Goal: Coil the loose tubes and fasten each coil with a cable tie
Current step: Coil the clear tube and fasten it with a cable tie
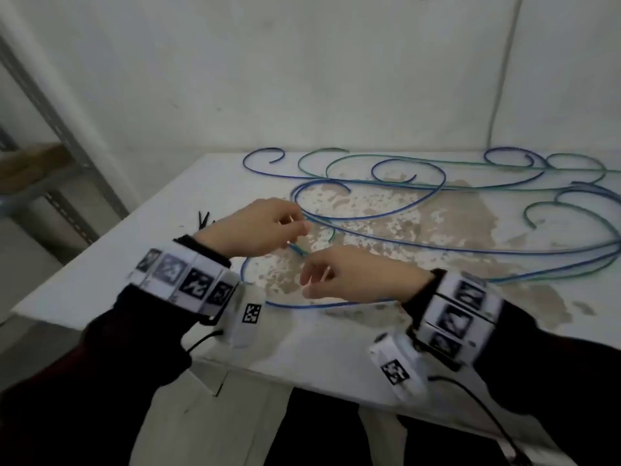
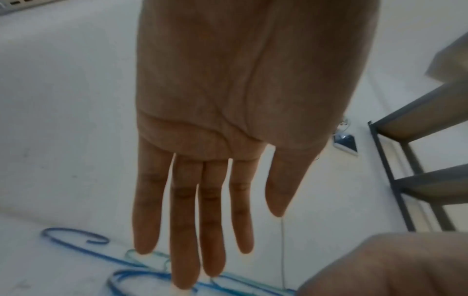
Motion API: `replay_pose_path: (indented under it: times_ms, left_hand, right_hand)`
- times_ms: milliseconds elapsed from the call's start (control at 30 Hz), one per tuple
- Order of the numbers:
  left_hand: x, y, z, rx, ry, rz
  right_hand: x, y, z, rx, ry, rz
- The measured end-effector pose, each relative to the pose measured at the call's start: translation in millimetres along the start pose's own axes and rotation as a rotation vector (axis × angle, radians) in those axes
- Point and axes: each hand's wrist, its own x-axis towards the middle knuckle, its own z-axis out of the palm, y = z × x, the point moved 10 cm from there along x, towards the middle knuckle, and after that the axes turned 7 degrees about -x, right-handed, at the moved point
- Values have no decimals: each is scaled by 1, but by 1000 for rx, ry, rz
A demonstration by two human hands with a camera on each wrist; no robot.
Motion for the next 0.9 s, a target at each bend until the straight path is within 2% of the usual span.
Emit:
replay_pose_path:
  times_ms: [100,233,333,400,500,667,800,900]
  left_hand:
    - [11,-22,11,77,-76,-75]
    - [17,-39,28,97,-175,-70]
    - [18,-39,32,67,-215,-51]
    - [20,-37,26,-29,-185,-28]
    - [24,-29,9,-228,-77,25]
    - [38,9,-24,-425,129,218]
    - [56,32,-39,-599,218,315]
    - [74,52,-36,-683,233,370]
  right_hand:
    - [25,8,20,-145,-155,101]
    - [37,17,35,-122,-288,112]
    - [37,15,35,-163,-295,58]
    - [35,13,25,-12,-260,48]
    - [26,7,-23,179,-74,-1]
    - [1,17,-138,364,440,-97]
    - [-30,60,-202,583,796,-100]
    - [-49,98,-220,622,922,-43]
